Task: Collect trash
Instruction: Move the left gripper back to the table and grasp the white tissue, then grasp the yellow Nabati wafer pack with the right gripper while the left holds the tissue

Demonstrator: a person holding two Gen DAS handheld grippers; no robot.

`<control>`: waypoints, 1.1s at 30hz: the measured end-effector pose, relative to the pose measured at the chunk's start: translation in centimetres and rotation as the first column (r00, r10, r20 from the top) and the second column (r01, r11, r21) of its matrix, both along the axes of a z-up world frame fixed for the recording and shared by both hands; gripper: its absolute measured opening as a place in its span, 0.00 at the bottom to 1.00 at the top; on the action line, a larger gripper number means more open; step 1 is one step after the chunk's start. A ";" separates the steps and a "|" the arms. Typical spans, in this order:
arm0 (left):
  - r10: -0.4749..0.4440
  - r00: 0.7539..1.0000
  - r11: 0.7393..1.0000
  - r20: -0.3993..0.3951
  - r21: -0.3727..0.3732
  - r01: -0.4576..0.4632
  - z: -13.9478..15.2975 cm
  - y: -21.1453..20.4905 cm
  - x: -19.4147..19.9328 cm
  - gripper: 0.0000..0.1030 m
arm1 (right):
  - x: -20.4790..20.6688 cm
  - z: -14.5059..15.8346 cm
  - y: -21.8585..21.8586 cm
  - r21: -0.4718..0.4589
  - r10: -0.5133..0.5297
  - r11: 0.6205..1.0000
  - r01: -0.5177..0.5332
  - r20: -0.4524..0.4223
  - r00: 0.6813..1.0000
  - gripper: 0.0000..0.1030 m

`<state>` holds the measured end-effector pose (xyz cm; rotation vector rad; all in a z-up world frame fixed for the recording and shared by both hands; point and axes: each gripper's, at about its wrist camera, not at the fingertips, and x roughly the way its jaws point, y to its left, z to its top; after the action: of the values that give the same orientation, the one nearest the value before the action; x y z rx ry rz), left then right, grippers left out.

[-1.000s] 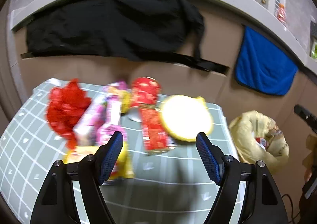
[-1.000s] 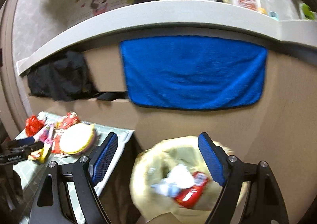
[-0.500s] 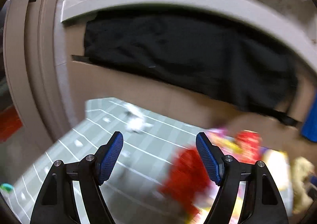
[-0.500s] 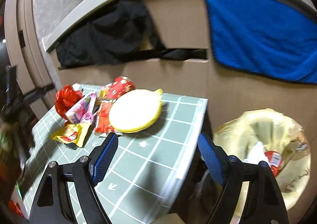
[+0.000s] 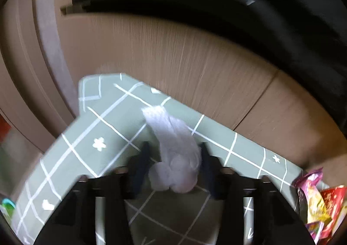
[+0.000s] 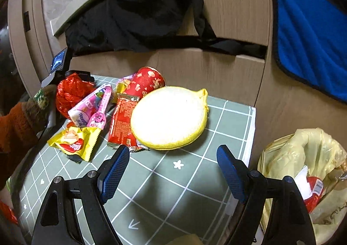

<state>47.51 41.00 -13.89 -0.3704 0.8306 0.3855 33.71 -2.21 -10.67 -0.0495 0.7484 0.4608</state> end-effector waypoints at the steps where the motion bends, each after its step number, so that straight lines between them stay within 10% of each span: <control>1: 0.005 1.000 1.000 0.015 0.000 -0.005 0.1 0.0 -0.3 0.22 | 0.2 -0.2 0.0 0.002 0.002 1.000 -0.002 -0.009 1.000 0.78; 8: -0.184 0.977 0.983 0.108 0.045 0.180 3.4 -3.8 -5.8 0.19 | 0.6 -0.1 1.3 0.037 0.054 0.998 -0.053 -0.034 0.998 0.78; 16: -0.340 0.926 0.941 0.163 0.065 0.333 5.9 -9.0 -18.4 0.19 | -0.7 0.5 8.5 0.067 0.372 0.927 -0.368 -0.062 0.926 0.78; 26: -0.329 0.926 0.927 0.186 -0.122 0.354 4.6 -10.2 -26.8 0.19 | 1.4 -0.1 17.4 0.039 0.546 0.838 -0.545 -0.054 0.836 0.78; 33: -0.298 0.934 0.945 0.199 -0.079 0.318 5.4 -10.2 -28.8 0.19 | 1.4 -2.6 18.0 0.038 0.566 0.821 -0.570 -0.188 0.803 0.77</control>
<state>18.68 30.84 -8.53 -0.3652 0.7147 0.0106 35.12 15.79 -13.27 -0.2588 0.9272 1.0482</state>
